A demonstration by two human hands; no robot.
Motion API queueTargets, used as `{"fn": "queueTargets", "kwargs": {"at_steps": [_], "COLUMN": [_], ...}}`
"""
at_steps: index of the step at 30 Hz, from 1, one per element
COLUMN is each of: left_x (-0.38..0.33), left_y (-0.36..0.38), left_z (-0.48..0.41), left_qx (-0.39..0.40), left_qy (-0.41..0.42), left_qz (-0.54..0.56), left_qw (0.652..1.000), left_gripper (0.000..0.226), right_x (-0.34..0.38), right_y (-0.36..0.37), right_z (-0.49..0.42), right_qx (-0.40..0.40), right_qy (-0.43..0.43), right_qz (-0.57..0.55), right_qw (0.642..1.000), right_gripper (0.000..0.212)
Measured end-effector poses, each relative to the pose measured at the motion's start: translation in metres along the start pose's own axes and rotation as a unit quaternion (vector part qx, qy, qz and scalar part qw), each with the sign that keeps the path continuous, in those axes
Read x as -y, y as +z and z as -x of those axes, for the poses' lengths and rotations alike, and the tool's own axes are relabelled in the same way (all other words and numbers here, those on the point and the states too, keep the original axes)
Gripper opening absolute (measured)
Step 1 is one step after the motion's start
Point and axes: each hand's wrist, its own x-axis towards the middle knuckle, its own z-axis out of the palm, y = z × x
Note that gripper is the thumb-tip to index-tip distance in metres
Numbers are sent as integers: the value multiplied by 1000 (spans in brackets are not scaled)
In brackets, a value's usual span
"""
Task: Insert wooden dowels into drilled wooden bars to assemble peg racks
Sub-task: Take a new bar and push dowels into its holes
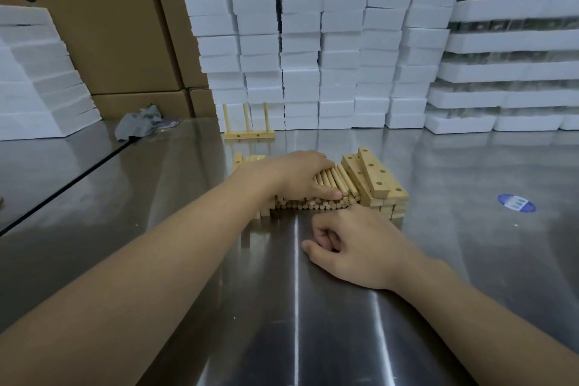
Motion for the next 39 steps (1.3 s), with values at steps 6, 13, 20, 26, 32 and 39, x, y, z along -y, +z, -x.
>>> {"fn": "queueTargets", "kwargs": {"at_steps": [6,13,20,26,32,39], "left_x": [-4,-13,-19,-19,-9,23], "left_y": [-13,-10,-8,-11,-26,-36], "left_z": [-4,-11,-13,-11,-3,10], "left_qx": [5,-35,-30,-32,-19,60], "left_qy": [-17,-21,-30,-36,-41,-52], "left_qz": [65,74,60,61,96,32], "left_qw": [998,996,997,997,994,996], "left_gripper": [110,104,100,110,107,121], "right_x": [0,0,-3,-2,-1,-1], "right_y": [0,0,1,0,-1,0], "right_z": [0,0,-1,-1,0,-2], "right_qx": [3,2,7,2,1,0], "right_qy": [7,9,3,9,10,3], "right_qz": [-8,-2,-5,-5,-11,-10], "right_qw": [1000,1000,1000,1000,1000,1000], "right_gripper": [43,43,43,43,43,43]}}
